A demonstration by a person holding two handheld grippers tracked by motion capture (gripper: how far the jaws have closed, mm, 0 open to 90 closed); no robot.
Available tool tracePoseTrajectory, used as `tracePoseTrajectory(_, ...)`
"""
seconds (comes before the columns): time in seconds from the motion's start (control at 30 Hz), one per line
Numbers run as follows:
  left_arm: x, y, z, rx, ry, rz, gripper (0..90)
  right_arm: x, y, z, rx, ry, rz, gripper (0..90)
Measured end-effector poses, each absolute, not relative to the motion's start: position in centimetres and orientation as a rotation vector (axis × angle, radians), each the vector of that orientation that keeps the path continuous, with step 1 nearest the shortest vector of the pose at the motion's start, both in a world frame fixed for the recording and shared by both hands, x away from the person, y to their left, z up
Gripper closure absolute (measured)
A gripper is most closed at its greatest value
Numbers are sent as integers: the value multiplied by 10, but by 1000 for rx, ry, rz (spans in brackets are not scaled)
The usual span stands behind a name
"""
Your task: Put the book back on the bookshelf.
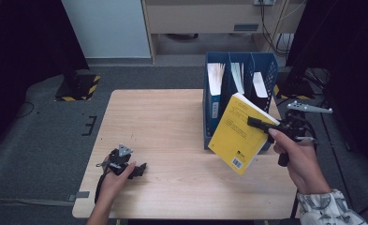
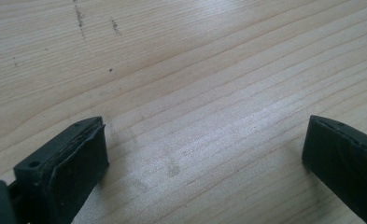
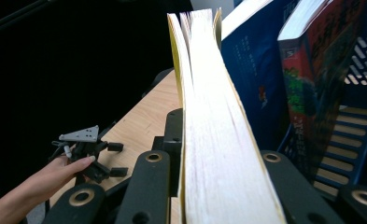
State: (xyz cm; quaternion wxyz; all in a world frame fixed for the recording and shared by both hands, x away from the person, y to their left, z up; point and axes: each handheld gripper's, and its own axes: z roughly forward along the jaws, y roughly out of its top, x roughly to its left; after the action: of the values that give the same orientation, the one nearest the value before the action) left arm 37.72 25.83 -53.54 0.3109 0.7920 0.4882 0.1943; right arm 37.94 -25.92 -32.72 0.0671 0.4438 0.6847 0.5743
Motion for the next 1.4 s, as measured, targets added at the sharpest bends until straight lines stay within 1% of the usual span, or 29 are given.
tracePoseTrajectory(0.43,377,258,-535,2091,1289,514,0,382,-283,-322,1390,2018,1711,749)
tracePoseTrajectory(0.73,377,258,-535,2092,1288,514,0,387,-299,-310,1415,1958,1722,749)
tracePoseTrajectory(1.1,377,258,-535,2090,1289,514,0,403,-316,-295,1471,1921,1643,749)
tracePoseTrajectory(1.4,377,258,-535,2092,1288,513,0,417,-321,-294,1497,1922,1576,749)
